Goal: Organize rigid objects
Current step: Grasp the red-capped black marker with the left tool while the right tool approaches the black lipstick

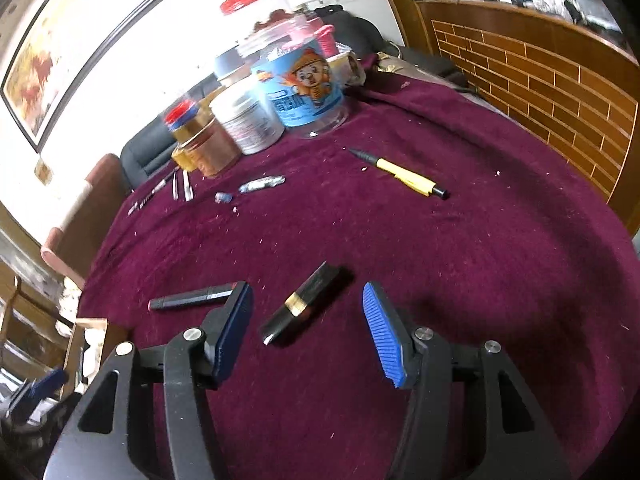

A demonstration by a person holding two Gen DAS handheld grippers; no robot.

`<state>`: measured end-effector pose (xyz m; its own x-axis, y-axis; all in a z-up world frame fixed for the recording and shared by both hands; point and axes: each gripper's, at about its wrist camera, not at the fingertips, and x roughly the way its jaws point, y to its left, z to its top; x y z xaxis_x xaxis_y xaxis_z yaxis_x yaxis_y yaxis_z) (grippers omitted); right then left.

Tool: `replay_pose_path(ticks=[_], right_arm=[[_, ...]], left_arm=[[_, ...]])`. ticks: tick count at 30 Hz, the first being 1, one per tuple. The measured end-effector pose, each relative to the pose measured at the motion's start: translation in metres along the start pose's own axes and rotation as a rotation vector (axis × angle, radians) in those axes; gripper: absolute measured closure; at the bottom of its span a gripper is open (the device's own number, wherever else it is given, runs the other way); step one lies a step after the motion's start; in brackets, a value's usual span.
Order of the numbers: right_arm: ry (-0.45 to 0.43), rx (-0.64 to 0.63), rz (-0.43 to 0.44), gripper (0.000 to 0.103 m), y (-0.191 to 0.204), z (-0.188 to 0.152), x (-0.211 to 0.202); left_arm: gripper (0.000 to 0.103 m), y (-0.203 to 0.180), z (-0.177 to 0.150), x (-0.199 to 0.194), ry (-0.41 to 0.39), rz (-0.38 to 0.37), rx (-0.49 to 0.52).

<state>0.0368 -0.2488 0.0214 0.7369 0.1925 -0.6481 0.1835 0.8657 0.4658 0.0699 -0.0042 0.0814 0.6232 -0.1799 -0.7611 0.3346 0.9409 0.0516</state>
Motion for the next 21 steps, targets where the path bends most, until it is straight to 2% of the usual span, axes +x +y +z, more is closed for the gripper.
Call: replay_pose_path(ticks=[5,6,11,14,15,17,21], right_arm=[[0.082,0.143,0.165,0.047,-0.030,-0.007,0.017],[0.089,0.159,0.166,0.047,-0.034,-0.007,0.016],[0.113,0.141,0.177,0.047,-0.025,-0.008,0.019],[0.124,0.129,0.169,0.047,-0.021,-0.008,0.023],[0.122,0.127,0.168,0.047,-0.021,-0.008,0.023],[0.109,0.121,0.156,0.047,-0.023,-0.008,0.020],[0.102,0.124,0.123,0.047,-0.025,-0.009,0.019]], left_arm=[[0.038,-0.025,0.019,0.068,0.061,0.095,0.271],[0.038,-0.027,0.020,0.077,0.069,0.104,0.303],[0.037,-0.031,0.027,0.115,0.148,0.023,0.362],[0.036,-0.029,0.030,0.120,0.150,-0.007,0.328],[0.040,-0.026,0.030,0.121,0.171,-0.023,0.305],[0.088,-0.025,0.030,0.119,0.221,-0.121,0.268],[0.092,-0.040,0.018,0.109,0.248,-0.108,0.284]])
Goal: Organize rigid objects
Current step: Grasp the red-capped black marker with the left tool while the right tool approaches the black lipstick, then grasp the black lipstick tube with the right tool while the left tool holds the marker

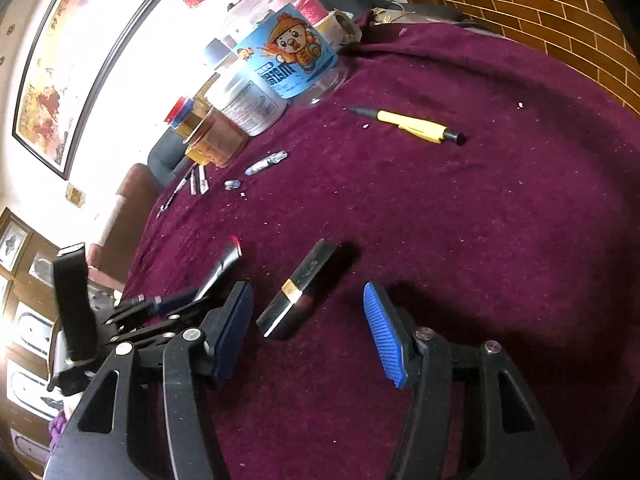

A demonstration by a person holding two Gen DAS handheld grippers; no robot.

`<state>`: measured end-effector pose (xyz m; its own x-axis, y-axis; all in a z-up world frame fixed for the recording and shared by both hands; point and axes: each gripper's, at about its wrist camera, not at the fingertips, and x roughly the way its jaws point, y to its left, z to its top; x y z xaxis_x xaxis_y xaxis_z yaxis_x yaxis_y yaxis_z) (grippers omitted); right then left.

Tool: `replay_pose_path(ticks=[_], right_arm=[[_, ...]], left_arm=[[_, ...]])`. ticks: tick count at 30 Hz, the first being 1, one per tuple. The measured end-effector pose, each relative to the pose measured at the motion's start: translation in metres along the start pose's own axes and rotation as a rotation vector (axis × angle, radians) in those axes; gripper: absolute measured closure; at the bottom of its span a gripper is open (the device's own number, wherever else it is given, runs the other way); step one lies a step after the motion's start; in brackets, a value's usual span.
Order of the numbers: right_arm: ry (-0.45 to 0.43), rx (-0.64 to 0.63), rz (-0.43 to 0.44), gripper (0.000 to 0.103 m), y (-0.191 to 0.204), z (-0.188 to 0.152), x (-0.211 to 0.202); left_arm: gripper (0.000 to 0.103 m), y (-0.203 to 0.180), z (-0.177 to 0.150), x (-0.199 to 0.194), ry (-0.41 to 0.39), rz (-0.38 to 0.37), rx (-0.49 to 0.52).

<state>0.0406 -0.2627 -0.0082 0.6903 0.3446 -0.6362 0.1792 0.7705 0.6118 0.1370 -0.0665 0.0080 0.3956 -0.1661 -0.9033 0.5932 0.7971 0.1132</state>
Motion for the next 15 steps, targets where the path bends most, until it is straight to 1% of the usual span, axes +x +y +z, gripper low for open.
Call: replay_pose_path(ticks=[3,6,8,10,12,13,15], right_arm=[[-0.002,0.017,-0.005,0.047,-0.004,0.001,0.000],[-0.011,0.014,-0.012,0.047,-0.003,0.002,0.000],[-0.008,0.003,-0.019,0.047,-0.002,0.002,0.001],[-0.007,0.009,-0.018,0.047,-0.005,0.002,0.002],[-0.011,0.016,-0.007,0.047,-0.007,0.002,0.002],[-0.014,0.016,-0.007,0.047,-0.008,0.002,0.001],[-0.019,0.012,-0.009,0.047,-0.008,0.001,0.000]], left_arm=[[0.092,-0.008,-0.005,-0.003,-0.013,0.009,-0.029],[0.091,-0.007,-0.007,-0.004,-0.046,0.017,-0.102],[0.092,-0.005,-0.010,-0.007,-0.038,0.027,-0.149],[0.092,-0.003,-0.019,-0.015,-0.042,0.016,-0.192],[0.092,-0.001,-0.035,-0.032,-0.059,0.051,-0.220],[0.092,-0.001,-0.043,-0.041,-0.069,0.055,-0.232],[0.092,0.001,-0.064,-0.063,-0.097,0.042,-0.280]])
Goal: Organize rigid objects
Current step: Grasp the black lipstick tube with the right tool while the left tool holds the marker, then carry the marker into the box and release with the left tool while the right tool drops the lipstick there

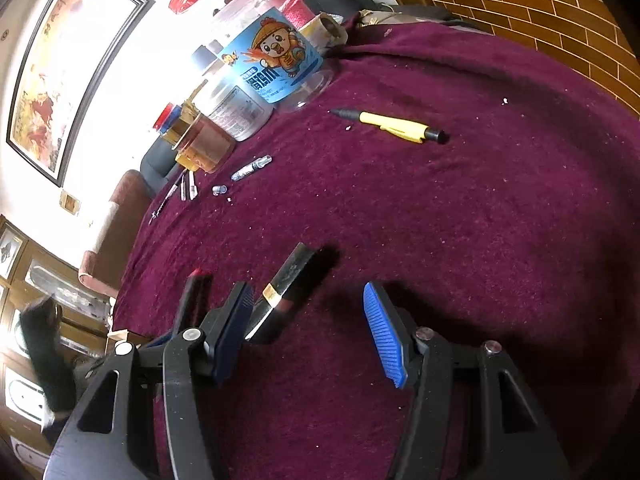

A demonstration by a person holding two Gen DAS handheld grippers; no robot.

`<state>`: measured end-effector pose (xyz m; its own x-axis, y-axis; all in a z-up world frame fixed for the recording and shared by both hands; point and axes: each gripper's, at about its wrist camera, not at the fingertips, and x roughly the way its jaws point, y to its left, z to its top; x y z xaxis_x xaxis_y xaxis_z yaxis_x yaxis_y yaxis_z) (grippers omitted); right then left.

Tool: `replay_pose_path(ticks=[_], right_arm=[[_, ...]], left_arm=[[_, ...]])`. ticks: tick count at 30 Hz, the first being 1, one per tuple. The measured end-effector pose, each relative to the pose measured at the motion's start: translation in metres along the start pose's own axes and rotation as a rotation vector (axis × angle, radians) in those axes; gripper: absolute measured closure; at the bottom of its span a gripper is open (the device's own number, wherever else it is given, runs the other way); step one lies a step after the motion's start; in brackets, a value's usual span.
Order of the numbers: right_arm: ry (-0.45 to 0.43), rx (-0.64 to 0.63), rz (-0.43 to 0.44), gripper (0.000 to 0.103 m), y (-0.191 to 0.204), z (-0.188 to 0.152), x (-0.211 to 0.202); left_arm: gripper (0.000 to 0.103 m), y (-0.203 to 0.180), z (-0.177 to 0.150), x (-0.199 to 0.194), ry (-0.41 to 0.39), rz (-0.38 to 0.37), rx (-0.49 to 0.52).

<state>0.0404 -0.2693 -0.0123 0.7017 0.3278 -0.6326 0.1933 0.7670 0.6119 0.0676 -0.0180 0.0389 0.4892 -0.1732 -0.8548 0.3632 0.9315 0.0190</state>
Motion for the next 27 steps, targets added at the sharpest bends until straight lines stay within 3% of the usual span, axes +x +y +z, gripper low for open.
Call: replay_pose_path(ticks=[5,11,15,17,20,21,27], right_arm=[[-0.009,-0.056,-0.052,0.047,0.010,-0.003,0.002],[0.045,-0.159,-0.227,0.047,0.045,-0.003,0.017],[0.093,-0.259,-0.353,0.048,0.074,-0.002,0.040],[0.123,-0.295,-0.431,0.056,0.081,-0.007,0.053],[0.100,-0.359,-0.540,0.077,0.091,-0.015,0.058],[0.098,-0.363,-0.539,0.088,0.092,-0.017,0.057],[0.134,-0.302,-0.471,0.088,0.084,-0.024,0.036]], left_arm=[[0.091,0.020,-0.038,-0.048,-0.064,-0.033,-0.111],[0.091,0.064,-0.074,-0.077,-0.117,-0.054,-0.251],[0.091,0.092,-0.094,-0.085,-0.128,-0.022,-0.305],[0.091,0.106,-0.104,-0.089,-0.133,0.006,-0.327],[0.091,0.128,-0.119,-0.093,-0.130,0.001,-0.378],[0.091,0.134,-0.124,-0.095,-0.132,-0.004,-0.398],[0.091,0.169,-0.150,-0.112,-0.162,-0.036,-0.490]])
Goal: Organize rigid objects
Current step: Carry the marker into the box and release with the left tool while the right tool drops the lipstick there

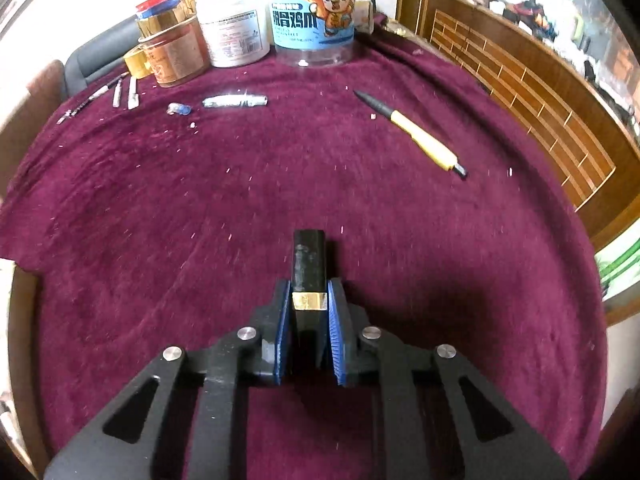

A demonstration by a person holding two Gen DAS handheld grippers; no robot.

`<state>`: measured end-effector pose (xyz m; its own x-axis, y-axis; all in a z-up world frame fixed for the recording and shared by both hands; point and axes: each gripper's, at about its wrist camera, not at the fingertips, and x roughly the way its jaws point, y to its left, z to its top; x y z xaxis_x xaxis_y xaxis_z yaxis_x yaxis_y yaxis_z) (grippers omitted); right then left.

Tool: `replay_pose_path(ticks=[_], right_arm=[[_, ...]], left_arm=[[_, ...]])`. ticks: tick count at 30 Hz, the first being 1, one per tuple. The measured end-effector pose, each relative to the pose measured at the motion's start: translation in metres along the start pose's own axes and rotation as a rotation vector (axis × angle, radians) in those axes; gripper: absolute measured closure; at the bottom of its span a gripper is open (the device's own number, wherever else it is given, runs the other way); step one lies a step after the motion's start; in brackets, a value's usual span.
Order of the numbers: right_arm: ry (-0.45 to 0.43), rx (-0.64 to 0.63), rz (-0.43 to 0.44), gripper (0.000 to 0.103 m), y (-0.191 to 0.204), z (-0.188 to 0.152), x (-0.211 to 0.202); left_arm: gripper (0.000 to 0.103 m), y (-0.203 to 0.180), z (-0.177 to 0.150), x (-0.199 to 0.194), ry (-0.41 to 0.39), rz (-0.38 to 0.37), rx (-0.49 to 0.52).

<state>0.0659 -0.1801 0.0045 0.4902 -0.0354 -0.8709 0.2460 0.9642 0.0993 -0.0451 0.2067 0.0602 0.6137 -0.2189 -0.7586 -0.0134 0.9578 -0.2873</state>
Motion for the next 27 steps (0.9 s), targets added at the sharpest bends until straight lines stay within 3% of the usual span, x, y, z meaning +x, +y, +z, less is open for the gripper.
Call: replay_pose_path(ticks=[7,15,20,27], right_arm=[[0.020,0.050,0.268,0.088,0.010,-0.034,-0.039],[0.046,-0.146,0.531,0.088,0.108,-0.074,-0.091],[0.092,-0.276,0.621,0.087,0.173,-0.100,-0.102],[0.163,-0.422,0.589,0.087,0.238,-0.130,-0.087]], left_arm=[[0.091,0.038,-0.016,-0.020,-0.010,0.054,-0.055],[0.091,0.061,-0.039,-0.024,0.043,0.072,-0.113],[0.091,0.049,-0.044,-0.016,0.077,0.004,-0.103],[0.090,0.043,-0.038,0.002,0.091,0.025,-0.087]])
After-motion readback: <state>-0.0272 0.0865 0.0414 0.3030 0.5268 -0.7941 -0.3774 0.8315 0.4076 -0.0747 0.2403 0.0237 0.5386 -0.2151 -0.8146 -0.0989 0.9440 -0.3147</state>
